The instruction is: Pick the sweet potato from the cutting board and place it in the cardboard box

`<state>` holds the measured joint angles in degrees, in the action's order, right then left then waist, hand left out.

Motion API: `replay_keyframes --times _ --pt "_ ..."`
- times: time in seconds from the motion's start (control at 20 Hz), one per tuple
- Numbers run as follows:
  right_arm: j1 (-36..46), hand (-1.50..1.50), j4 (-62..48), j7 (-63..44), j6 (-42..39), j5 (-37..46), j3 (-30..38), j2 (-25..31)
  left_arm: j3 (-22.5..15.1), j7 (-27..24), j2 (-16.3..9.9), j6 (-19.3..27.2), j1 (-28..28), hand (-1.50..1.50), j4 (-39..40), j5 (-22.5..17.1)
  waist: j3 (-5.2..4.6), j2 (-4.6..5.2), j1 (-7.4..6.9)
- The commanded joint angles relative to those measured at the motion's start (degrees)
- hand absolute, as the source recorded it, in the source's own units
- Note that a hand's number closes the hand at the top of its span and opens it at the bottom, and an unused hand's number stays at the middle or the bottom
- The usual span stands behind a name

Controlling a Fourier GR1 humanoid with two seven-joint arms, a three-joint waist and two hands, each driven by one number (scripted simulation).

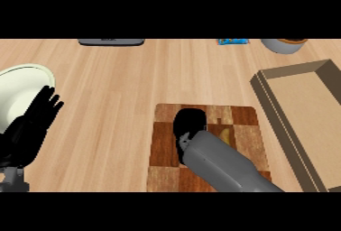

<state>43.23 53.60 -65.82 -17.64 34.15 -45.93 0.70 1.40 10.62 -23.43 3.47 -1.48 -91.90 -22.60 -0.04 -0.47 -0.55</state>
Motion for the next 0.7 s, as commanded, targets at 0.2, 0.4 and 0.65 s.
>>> replay_keyframes --times 0.2,0.4,0.65 --pt "-1.8 1.5 1.6 14.9 15.3 -1.8 15.2 11.9 0.7 -0.1 0.2 -0.3 2.0 0.0 -0.7 0.2 0.18 0.65 0.9" --pt "-3.2 1.5 -0.4 18.6 17.4 1.6 16.9 13.8 1.2 1.7 0.4 -0.8 1.6 0.0 -2.6 -0.1 0.06 0.51 0.2" --pt "-3.3 1.5 3.7 17.4 20.3 6.7 18.1 14.2 1.4 -0.7 2.2 -1.9 -0.2 0.0 1.9 1.8 0.02 0.47 0.52"
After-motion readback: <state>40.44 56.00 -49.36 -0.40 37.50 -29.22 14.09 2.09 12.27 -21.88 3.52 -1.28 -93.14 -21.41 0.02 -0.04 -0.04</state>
